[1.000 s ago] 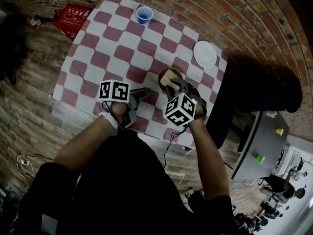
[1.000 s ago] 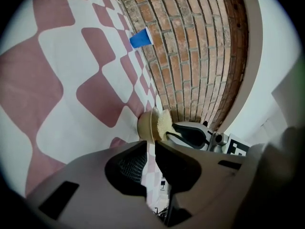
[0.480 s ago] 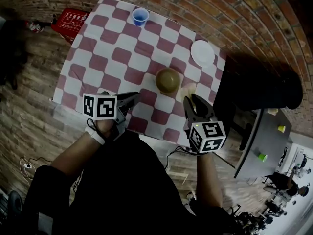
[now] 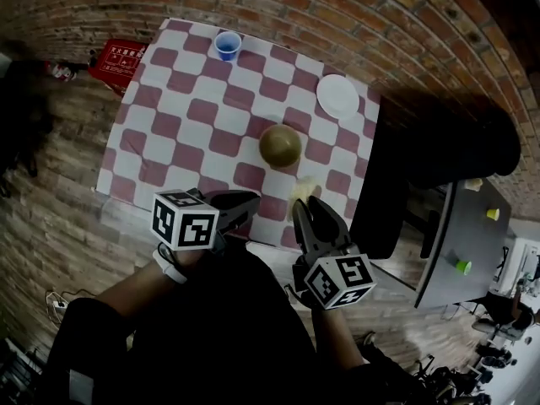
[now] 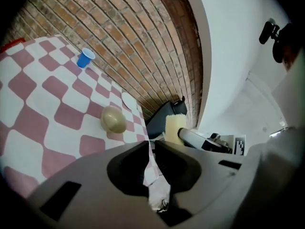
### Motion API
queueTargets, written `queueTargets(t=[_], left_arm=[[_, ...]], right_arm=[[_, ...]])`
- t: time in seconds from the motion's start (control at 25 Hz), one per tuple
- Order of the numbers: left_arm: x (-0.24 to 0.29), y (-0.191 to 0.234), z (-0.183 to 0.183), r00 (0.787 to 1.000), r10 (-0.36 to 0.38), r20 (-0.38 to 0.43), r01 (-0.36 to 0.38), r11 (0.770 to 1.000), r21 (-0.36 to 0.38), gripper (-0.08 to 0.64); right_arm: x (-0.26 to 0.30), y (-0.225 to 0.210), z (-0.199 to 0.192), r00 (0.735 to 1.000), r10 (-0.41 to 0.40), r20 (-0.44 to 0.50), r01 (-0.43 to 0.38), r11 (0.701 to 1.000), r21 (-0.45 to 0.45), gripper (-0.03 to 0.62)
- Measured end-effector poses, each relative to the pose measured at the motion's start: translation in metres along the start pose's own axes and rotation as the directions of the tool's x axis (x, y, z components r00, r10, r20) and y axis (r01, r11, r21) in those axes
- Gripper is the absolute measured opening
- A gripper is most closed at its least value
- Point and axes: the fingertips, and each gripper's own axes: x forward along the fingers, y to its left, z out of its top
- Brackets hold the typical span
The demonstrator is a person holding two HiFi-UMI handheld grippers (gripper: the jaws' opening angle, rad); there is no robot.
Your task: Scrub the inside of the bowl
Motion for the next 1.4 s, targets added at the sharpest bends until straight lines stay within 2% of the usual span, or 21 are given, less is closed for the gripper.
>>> queueTargets(t=[0.08,0.16,0.28,0.36,0.76,1.0,1.4], left_arm=[[0.003,-0.010,-0.004,1.000,-0.013,-0.006,0.013,1.000,0.000,0.044],[0.003,-0.017,-0.006,1.000,-0.005,-0.012,0.005,0.999,0.037,0.044],[0.002,-0.024,-0.007,0.999,0.029,-0.019,-0.027,0.992,0.125,0.044],[0.003,-0.026,-0.007,0.999,0.037,-0.018,-0.034,0.988,0.149,0.044],[-0.003,-0.019,0.004,0.995,0.071,0.068,-0.081,0.985,0.152,0.044],[-0.003,-0.016,0.003,0.995,0.077,0.068,-0.085,0.987,0.135,0.044],[-0.001,-0.015,0.001,0.995,0.081,0.056,-0.087,0.987,0.134,0.044]], right_arm=[[-0.006,0.000,0.005,0.997,-0.034,0.063,0.029,0.997,0.069,0.103],[-0.009,0.004,0.003,0.996,-0.029,0.088,0.019,0.994,0.106,0.103],[-0.006,0.019,-0.005,0.997,0.053,0.060,-0.057,0.995,0.078,0.103],[-0.004,0.027,-0.006,0.995,0.087,0.053,-0.089,0.995,0.047,0.103],[-0.006,0.036,0.002,0.988,0.113,0.104,-0.113,0.994,-0.003,0.103],[-0.007,0.039,0.006,0.986,0.116,0.116,-0.111,0.993,-0.051,0.103],[-0.010,0.038,0.004,0.987,0.113,0.113,-0.108,0.993,-0.050,0.103]])
